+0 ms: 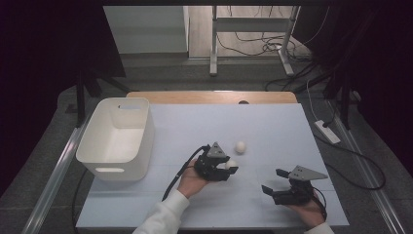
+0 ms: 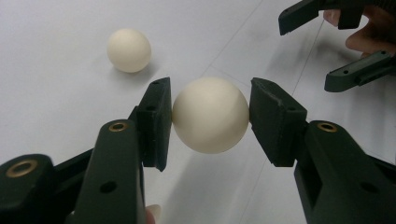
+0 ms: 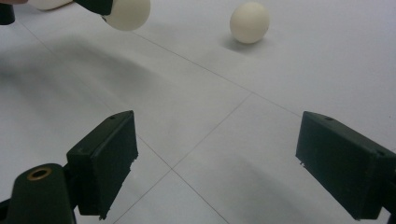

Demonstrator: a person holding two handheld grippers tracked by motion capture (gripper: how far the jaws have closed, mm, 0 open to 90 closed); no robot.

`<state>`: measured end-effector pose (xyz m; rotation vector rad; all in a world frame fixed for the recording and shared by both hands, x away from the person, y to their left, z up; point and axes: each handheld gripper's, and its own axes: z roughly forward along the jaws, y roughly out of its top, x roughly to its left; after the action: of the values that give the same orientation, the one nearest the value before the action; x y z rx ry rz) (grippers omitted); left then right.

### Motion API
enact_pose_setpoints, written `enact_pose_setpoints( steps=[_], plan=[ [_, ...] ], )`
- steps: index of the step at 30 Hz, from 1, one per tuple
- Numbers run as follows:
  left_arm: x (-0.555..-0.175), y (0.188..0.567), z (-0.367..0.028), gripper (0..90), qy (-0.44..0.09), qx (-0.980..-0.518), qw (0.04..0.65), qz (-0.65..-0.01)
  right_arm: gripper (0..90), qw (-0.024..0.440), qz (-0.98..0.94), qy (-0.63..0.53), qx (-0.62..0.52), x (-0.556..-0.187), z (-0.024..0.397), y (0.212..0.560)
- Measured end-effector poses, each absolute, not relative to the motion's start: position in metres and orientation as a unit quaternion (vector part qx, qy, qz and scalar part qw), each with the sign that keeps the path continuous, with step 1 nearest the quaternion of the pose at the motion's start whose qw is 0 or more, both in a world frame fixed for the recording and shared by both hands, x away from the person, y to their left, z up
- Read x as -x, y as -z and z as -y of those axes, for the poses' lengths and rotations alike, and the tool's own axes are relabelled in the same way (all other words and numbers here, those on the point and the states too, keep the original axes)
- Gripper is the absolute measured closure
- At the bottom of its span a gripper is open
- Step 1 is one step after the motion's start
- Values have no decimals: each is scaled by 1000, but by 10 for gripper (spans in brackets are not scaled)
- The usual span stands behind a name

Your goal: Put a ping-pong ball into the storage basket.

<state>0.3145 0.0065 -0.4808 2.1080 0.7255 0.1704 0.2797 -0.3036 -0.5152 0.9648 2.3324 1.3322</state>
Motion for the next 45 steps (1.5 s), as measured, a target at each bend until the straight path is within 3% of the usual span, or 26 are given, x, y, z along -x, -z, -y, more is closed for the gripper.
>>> enact_pose_setpoints(
  steps=[45],
  plan=[
    [-313,461,-50,506,-95,-818,470,-318,128,145,-810,-458,-336,-280,303,516]
  ],
)
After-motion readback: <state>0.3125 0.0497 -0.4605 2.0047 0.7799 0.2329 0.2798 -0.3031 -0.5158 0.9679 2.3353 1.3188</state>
